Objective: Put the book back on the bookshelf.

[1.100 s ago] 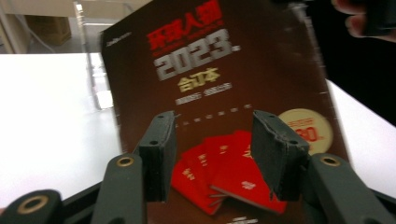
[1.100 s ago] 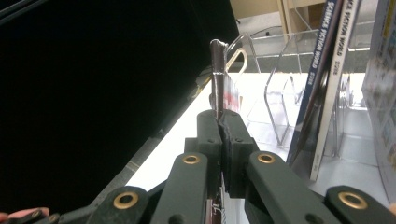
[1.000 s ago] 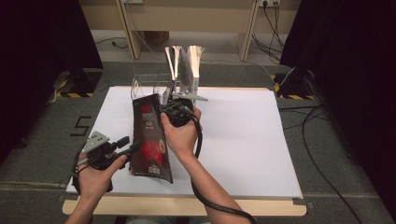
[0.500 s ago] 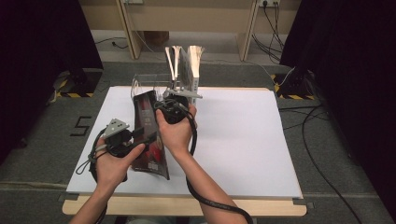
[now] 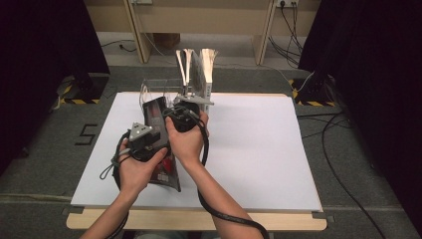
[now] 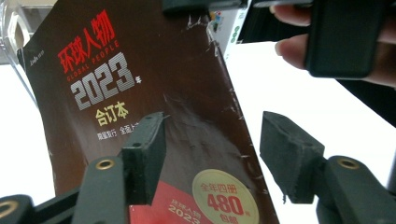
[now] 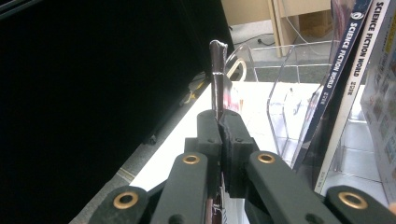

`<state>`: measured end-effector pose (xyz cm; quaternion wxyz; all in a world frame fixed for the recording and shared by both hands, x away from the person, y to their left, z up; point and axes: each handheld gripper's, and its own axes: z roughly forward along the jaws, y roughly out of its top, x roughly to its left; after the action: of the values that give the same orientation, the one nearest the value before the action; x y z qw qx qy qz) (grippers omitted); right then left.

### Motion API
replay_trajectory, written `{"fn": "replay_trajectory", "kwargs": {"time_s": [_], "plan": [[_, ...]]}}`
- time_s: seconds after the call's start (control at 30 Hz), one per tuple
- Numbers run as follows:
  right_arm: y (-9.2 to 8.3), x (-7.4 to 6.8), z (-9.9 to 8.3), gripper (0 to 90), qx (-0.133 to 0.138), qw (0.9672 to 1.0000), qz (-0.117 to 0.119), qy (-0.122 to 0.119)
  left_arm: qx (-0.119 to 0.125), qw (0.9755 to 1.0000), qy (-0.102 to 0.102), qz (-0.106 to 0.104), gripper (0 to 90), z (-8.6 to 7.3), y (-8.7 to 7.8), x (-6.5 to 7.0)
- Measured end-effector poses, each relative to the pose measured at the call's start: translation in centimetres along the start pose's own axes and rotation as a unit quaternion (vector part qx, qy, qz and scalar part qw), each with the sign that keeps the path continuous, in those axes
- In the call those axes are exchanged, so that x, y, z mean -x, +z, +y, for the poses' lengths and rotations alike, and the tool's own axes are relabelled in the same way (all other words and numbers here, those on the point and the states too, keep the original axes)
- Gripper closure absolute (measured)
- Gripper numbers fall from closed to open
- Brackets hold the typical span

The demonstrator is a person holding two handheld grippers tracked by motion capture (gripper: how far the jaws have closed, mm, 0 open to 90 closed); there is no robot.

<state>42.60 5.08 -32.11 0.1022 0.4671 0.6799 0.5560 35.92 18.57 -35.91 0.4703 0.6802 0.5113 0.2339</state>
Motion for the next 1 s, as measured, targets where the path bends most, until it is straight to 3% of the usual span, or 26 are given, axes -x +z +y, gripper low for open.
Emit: {"fn": "replay_trajectory", "kwargs": {"time_s": [0.37,0.73,1.0], "plan": [[0.0,-0.2,-0.2,88.1,0.001,1.0000,-0.004,-0.002,-0.003,0.9996,-0.004,0.027,37.0,0.2,1.2,0.3],[0.0,-0.4,-0.4,88.0,0.002,1.0000,0.001,0.000,-0.011,0.9995,0.002,0.030,43.1,0.1,2.0,0.4],[-0.1,-0.8,-0.4,88.0,-0.002,0.9999,0.012,0.000,-0.014,0.9996,0.004,0.026,50.3,0.0,1.2,0.2]]}}
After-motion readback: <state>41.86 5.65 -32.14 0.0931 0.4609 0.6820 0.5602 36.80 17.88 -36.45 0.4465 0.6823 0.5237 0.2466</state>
